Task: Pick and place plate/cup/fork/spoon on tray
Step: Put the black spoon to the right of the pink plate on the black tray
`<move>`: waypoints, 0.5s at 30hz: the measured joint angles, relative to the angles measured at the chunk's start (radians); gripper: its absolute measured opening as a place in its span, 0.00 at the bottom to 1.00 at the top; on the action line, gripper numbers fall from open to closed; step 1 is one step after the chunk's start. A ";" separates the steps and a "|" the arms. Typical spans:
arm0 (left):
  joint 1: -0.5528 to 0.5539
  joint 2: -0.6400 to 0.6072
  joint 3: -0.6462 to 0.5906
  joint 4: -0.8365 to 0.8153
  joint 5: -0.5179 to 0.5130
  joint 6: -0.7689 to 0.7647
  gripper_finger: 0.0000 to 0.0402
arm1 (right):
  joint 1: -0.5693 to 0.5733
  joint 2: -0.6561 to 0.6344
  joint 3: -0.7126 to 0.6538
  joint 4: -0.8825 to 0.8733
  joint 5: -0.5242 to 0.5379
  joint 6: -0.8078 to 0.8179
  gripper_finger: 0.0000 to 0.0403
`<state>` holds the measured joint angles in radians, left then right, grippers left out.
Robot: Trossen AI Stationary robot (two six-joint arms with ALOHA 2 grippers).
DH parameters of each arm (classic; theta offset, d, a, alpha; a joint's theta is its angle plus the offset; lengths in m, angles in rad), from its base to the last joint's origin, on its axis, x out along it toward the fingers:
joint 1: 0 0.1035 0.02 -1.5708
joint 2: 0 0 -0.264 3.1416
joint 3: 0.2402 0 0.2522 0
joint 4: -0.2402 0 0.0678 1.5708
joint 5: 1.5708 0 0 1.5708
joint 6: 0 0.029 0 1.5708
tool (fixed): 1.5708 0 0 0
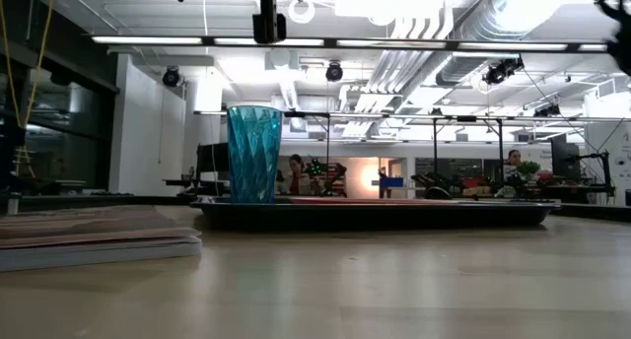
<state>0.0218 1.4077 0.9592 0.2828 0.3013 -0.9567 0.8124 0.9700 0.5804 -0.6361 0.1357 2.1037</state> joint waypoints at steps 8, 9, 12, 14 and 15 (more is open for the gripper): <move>0.122 0.000 0.000 0.002 0.055 0.031 0.00 | 0.016 0.121 0.000 -0.120 -0.185 0.170 0.00; 0.145 0.000 0.000 0.006 0.082 0.042 0.00 | 0.007 0.128 0.001 -0.126 -0.197 0.169 0.00; 0.215 0.000 0.000 0.009 0.166 0.052 0.00 | -0.011 0.155 0.001 -0.139 -0.236 0.171 0.00; 0.261 0.000 0.000 0.014 0.220 0.053 0.00 | -0.023 0.165 0.001 -0.151 -0.270 0.185 0.02; 0.283 0.000 0.000 0.015 0.250 0.053 0.00 | -0.029 0.169 0.001 -0.153 -0.276 0.191 0.04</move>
<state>0.3049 1.4075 0.9592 0.2981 0.5510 -0.9039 0.7835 1.1394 0.5816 -0.7892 -0.1406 2.2944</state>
